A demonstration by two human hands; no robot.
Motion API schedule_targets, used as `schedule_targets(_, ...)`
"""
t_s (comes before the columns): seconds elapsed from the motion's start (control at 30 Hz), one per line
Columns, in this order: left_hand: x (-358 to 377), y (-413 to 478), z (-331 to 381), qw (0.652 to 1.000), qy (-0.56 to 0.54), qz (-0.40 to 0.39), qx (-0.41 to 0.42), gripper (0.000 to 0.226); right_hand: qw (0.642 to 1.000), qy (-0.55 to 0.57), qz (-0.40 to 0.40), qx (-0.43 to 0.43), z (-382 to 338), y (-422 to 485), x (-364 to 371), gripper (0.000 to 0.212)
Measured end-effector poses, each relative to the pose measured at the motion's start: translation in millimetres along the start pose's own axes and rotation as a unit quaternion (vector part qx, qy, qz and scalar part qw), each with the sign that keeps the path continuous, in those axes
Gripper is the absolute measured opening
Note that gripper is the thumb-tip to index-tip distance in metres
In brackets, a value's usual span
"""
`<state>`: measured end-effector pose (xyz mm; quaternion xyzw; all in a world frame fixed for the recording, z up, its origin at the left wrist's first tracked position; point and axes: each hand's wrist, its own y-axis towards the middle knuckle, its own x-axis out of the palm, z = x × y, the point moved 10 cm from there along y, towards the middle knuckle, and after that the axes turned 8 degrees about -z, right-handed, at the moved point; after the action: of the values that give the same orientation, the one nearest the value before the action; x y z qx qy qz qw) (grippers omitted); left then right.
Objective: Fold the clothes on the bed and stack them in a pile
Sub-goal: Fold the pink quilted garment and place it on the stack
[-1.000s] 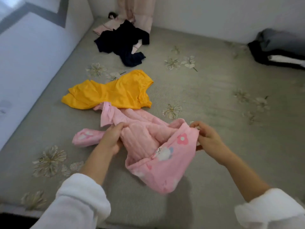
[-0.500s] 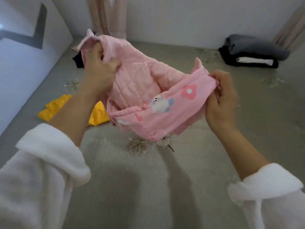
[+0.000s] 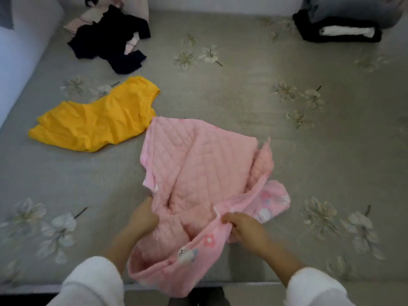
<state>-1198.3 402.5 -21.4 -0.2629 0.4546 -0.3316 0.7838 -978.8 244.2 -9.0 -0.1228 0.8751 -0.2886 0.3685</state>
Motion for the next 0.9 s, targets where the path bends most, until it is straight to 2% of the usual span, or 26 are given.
schedule_targets(0.07, 30, 6, -18, 0.998, 0.044, -0.047, -0.026, 0.054, 0.997, 0.033, -0.054, 0.046, 21, 4, 36, 0.026)
schedule_targets(0.13, 48, 12, -32, 0.996, 0.043, -0.068, -0.042, 0.054, 0.991, 0.076, -0.074, 0.077, 39, 6, 58, 0.025)
schedule_targets(0.2, 51, 19, -43, 0.995, -0.055, -0.053, -0.06, 0.051, 0.984, 0.135, -0.045, 0.107, 56, 11, 60, 0.019)
schedule_targets(0.27, 39, 27, -51, 0.979, -0.193, 0.009, -0.065, 0.052, 0.96, 0.216, 0.056, 0.167, 81, 13, 45, 0.008)
schedule_targets(0.3, 30, 31, -53, 0.967, -0.243, 0.046, -0.058, 0.052, 0.934, 0.254, 0.132, 0.212, 97, 8, 36, 0.014)
schedule_targets(0.37, 19, 36, -54, 0.947, -0.303, 0.09, -0.049, 0.051, 0.854, 0.348, 0.248, 0.296, 123, -6, 32, 0.032)
schedule_targets(0.43, 11, 38, -49, 0.95, -0.29, 0.11, -0.038, 0.041, 0.742, 0.539, 0.24, 0.317, 131, -2, 58, 0.041)
schedule_targets(0.47, 6, 38, -42, 0.958, -0.259, 0.123, -0.015, 0.031, 0.684, 0.627, 0.209, 0.307, 126, 5, 70, 0.035)
schedule_targets(0.5, -1, 36, -31, 0.967, -0.212, 0.14, 0.018, 0.021, 0.652, 0.671, 0.191, 0.297, 120, 11, 72, 0.027)
schedule_targets(0.53, -6, 33, -18, 0.973, -0.155, 0.159, 0.058, 0.021, 0.659, 0.665, 0.191, 0.294, 118, 14, 64, 0.019)
schedule_targets(0.57, -10, 28, -2, 0.975, -0.092, 0.174, 0.102, 0.029, 0.695, 0.619, 0.217, 0.295, 120, 17, 49, 0.012)
schedule_targets(0.63, -13, 15, 29, 0.961, 0.021, 0.187, 0.203, 0.047, 0.777, 0.475, 0.306, 0.277, 113, 18, 4, 0.022)
schedule_targets(0.7, -3, -1, 57, 0.928, 0.138, 0.173, 0.298, 0.056, 0.838, 0.355, 0.375, 0.175, 78, 24, -37, 0.034)
schedule_targets(0.73, 6, -6, 66, 0.907, 0.202, 0.165, 0.33, 0.058, 0.863, 0.305, 0.386, 0.118, 57, 28, -47, 0.035)
schedule_targets(0.8, 37, -3, 73, 0.877, 0.308, 0.106, 0.353, 0.059, 0.892, 0.279, 0.352, 0.039, 26, 45, -39, 0.017)
schedule_targets(0.83, 54, 7, 69, 0.88, 0.344, 0.05, 0.325, 0.06, 0.906, 0.283, 0.314, 0.024, 16, 58, -28, 0.016)
schedule_targets(0.9, 83, 34, 46, 0.882, 0.405, -0.026, 0.238, 0.062, 0.938, 0.289, 0.191, 0.032, 10, 85, 7, 0.03)
